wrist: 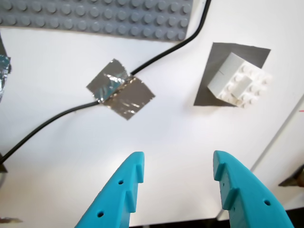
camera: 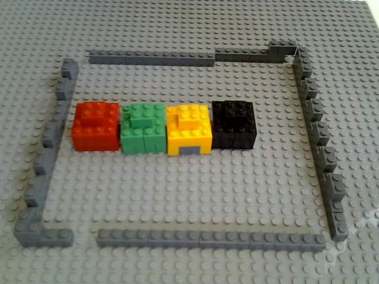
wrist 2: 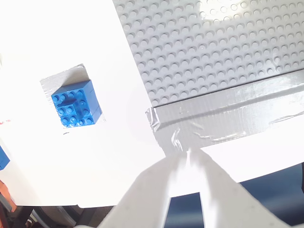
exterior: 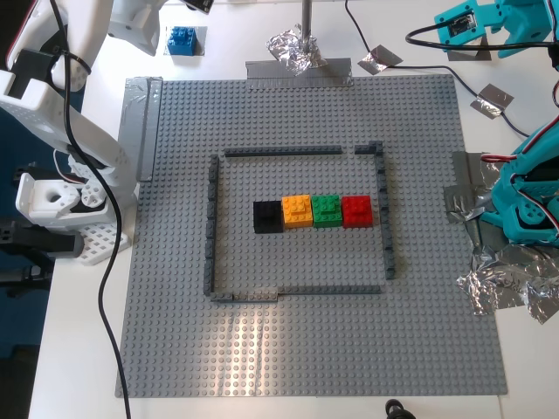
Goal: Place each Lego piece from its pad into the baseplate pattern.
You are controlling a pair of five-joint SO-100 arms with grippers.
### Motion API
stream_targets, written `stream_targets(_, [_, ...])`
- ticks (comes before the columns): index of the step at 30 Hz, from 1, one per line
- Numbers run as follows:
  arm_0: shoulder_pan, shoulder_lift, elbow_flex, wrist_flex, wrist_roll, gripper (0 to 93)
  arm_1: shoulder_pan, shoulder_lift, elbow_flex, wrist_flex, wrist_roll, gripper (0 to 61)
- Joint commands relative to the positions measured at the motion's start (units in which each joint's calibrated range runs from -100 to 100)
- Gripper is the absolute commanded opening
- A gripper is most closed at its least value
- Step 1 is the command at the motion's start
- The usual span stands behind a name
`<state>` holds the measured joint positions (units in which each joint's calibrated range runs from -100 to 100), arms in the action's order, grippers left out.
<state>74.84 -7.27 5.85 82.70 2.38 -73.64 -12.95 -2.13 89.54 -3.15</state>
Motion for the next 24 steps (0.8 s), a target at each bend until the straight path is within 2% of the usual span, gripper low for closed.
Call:
stream_targets(1, [0.4,-1.3,-0.3,-0.3,0.1,17.0,28.5,-8.1,18.0,-5.8,11.5,0.2])
stream_targets(7, [0.4,-1.3,-0.7,-0.3,0.1,17.0,33.8,-12.5,20.6,-6.1,11.7,0.2])
stream_targets(12, [0.4,-1.3,-1.1,-0.3,0.1,17.0,32.7,-21.2,31.9,-9.4,11.7,0.2])
stream_targets(20, [0.9,1.1,-2.3,-2.3,0.1,17.0,29.8,-19.8,22.7,-5.7,12.4,0.2])
stream_targets(22, [1.2,3.2,-4.8,-2.4,-0.1,17.0,28.9,-18.8,20.9,-6.0,12.3,0.2])
stream_targets(24, [1.4,9.3,-11.0,-1.7,0.1,16.5,26.8,-15.3,15.5,-6.3,11.6,0.2])
